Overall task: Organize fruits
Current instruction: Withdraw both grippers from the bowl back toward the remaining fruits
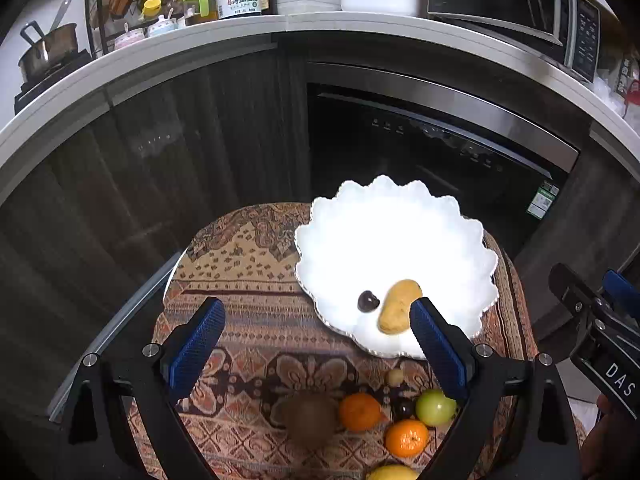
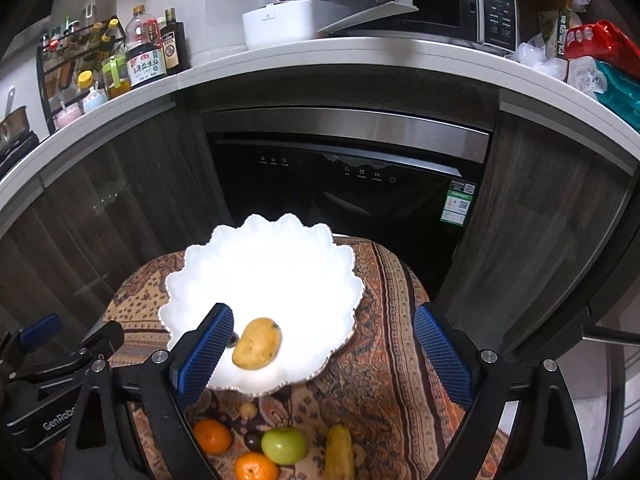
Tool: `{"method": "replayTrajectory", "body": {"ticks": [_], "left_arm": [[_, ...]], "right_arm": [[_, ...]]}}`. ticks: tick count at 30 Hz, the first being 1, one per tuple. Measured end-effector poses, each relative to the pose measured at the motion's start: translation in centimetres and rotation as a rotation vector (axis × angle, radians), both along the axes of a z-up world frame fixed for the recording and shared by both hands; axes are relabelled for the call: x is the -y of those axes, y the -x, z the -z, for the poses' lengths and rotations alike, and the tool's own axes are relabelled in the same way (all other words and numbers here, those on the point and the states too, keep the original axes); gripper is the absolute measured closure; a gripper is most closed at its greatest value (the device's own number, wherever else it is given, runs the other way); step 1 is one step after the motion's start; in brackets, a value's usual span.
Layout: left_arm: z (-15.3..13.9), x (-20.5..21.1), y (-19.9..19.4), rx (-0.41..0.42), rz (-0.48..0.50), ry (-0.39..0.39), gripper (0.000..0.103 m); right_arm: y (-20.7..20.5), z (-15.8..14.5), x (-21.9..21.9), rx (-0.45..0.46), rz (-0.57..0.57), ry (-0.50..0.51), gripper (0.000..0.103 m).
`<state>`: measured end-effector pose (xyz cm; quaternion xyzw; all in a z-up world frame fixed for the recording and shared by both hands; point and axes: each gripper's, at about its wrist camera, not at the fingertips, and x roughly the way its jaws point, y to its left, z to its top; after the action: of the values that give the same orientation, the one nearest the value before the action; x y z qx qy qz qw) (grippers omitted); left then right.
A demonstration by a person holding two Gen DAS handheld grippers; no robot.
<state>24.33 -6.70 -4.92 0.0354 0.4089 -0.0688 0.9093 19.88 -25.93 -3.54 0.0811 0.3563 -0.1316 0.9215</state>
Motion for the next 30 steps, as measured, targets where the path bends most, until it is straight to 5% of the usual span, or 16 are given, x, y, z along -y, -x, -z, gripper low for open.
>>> {"method": "replayTrajectory", "body": {"ticks": [15,30], "left_arm": [[1.3,-0.2,4.8,-0.015,0.014,-0.021,0.008],[5.6,1.5,8.6,-0.109,0.037,-0.011,0.009]], "right_arm": [[4.4,1.5,-0.4,-0.032,-0.008,-0.022,0.010],[8.4,4.8,1.2,-0.096,0.012,-0.013,0.010]]}}
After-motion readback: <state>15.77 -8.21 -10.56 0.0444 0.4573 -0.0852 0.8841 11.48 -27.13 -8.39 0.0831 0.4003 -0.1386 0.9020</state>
